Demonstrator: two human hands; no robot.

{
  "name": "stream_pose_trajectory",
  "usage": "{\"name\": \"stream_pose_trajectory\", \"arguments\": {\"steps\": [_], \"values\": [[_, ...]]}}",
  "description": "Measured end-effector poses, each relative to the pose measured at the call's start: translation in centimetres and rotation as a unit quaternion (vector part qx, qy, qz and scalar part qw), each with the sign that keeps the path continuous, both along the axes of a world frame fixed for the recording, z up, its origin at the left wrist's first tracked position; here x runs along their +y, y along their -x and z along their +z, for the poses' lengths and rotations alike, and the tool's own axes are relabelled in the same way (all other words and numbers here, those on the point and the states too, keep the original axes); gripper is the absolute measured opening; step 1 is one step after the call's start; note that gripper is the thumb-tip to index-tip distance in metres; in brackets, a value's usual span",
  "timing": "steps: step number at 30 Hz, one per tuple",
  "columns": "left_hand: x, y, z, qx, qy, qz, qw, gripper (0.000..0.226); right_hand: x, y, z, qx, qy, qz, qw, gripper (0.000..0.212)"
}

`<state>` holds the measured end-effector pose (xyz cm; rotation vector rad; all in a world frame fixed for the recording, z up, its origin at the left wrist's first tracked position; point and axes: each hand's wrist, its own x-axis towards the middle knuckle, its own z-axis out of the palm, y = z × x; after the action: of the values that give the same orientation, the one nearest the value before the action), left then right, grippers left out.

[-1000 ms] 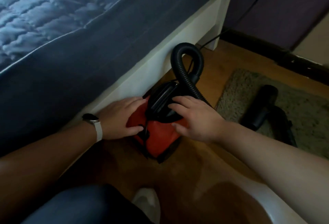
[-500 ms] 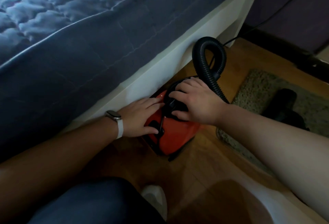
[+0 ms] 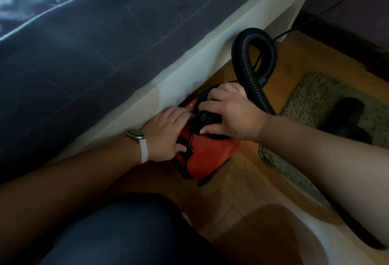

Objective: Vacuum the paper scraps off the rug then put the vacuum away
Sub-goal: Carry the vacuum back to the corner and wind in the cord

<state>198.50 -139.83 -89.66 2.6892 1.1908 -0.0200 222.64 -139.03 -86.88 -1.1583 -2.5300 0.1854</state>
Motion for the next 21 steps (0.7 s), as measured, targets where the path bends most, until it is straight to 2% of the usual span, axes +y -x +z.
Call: {"name": "stream_pose_trajectory", "arguments": {"steps": [9,14,17,21], "values": [[0.2,0.3,0.5,0.001,0.027,-0.009,1.000,0.089,-0.4,0.2,0.7,-0.020,0.035,-0.007,0.999,0.066],[0.0,0.4,2.2,-0.010,0.054,-0.018,0.998,0.090,-1.0,-0.1,1.3,-0.058,0.031,-0.013,0.998,0.056],[-0.8,0.5,3.7,-0.031,0.064,-0.002,0.997,0.083,-1.4,-0.3,1.7,-0.080,0.047,-0.013,0.996,0.055],[-1.2,-0.1,6.1,-0.046,0.049,0.018,0.998,0.072,-2.3,-1.5,2.9,-0.056,0.042,-0.015,0.997,0.052]]}}
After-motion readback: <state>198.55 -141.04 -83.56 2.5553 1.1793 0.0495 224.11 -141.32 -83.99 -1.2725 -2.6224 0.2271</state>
